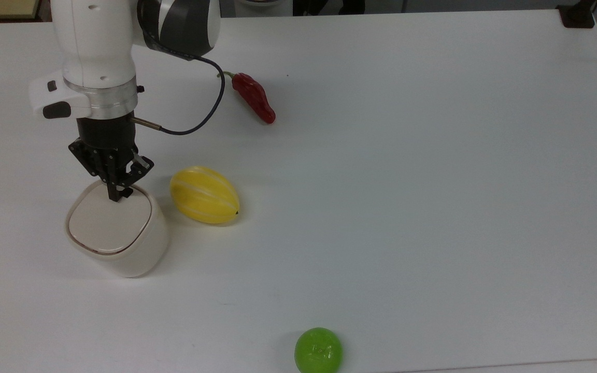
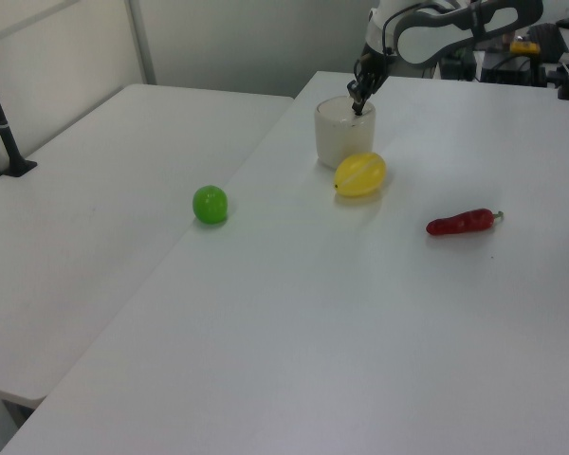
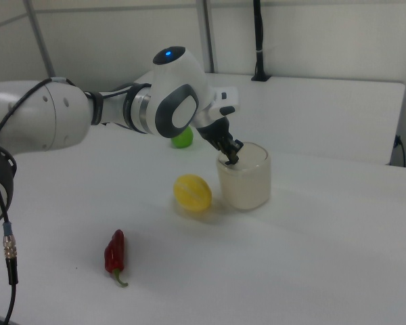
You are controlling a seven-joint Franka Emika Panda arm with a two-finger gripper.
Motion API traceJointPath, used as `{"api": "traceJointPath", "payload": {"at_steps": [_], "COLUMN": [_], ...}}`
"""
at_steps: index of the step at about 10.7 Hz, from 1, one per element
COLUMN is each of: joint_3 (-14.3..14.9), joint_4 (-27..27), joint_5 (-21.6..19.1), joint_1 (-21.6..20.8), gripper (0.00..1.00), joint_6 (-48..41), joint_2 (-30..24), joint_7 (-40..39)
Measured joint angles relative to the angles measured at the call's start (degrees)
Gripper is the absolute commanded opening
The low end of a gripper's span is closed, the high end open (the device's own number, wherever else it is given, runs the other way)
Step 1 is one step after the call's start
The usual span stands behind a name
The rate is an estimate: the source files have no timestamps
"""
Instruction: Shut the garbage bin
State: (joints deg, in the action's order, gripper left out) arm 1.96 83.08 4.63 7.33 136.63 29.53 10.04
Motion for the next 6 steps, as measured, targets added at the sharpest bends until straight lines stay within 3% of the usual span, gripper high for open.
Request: {"api": "traceJointPath", "payload": {"at_steps": [6], "joint_3": [-0.6], "joint_4": [-1.1], "joint_5": [-0.1], "joint_1": [-0.3], "gripper": [0.00], "joint_6": [-1.1], "joint_2": [-2.4], "joint_7": [0.9]}}
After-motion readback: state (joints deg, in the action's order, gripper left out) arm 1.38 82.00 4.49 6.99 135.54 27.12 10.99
